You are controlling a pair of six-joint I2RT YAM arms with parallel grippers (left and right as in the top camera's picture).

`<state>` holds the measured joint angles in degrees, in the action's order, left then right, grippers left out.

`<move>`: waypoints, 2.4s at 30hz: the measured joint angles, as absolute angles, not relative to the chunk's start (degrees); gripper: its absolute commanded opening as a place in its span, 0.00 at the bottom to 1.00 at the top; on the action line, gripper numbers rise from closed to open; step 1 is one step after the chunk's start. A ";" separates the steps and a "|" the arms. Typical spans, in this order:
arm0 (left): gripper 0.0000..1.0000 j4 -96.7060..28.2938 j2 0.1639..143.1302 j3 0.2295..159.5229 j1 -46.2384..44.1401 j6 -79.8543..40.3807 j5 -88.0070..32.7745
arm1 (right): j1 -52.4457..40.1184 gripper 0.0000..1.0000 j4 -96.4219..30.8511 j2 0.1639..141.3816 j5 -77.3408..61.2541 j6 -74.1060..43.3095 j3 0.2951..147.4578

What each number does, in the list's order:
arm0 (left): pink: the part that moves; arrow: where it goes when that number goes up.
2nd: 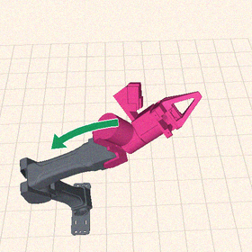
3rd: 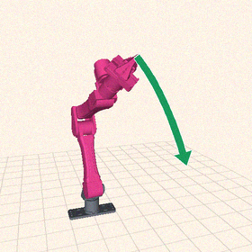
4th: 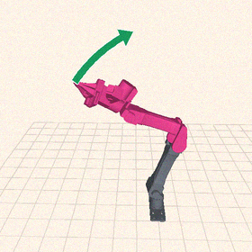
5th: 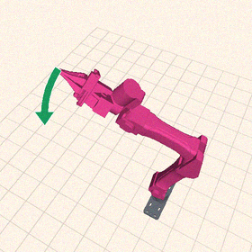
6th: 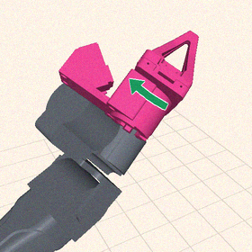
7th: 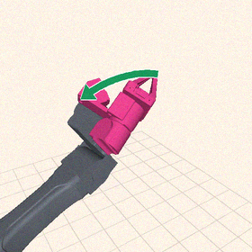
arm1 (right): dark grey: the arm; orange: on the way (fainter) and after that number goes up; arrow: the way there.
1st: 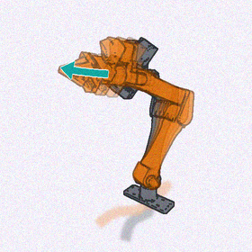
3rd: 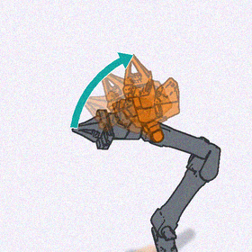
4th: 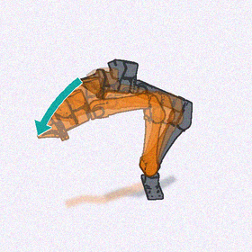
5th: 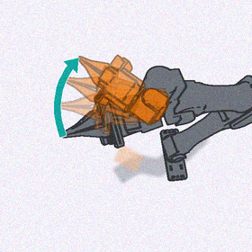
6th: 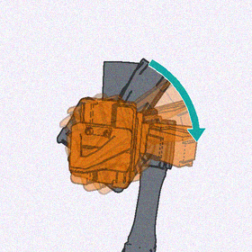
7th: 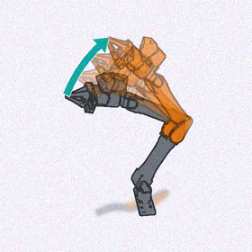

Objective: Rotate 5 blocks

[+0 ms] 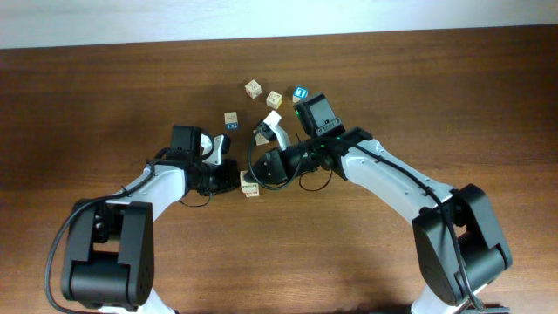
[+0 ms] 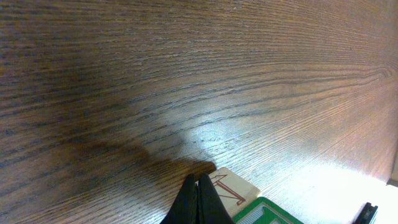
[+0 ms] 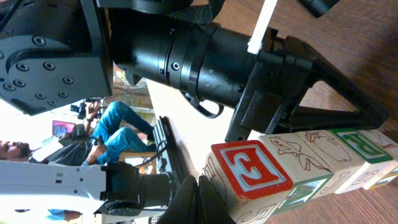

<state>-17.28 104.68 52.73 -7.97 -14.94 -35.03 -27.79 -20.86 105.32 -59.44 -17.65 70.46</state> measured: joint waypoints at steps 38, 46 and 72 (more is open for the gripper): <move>0.00 -17.06 104.68 53.15 -3.36 -17.04 -23.22 | -27.79 0.04 -17.02 104.71 -52.62 -19.64 71.33; 0.00 -17.04 104.68 53.19 -3.36 -17.06 -23.05 | -27.79 0.04 -17.08 104.73 -51.68 -19.97 71.92; 0.00 -17.04 104.68 53.21 -3.36 -17.06 -22.85 | -27.75 0.04 -15.51 104.84 -54.52 -24.53 71.31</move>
<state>-17.04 104.68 53.21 -3.36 -17.06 -22.85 -27.75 -15.51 104.84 -54.52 -24.53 71.31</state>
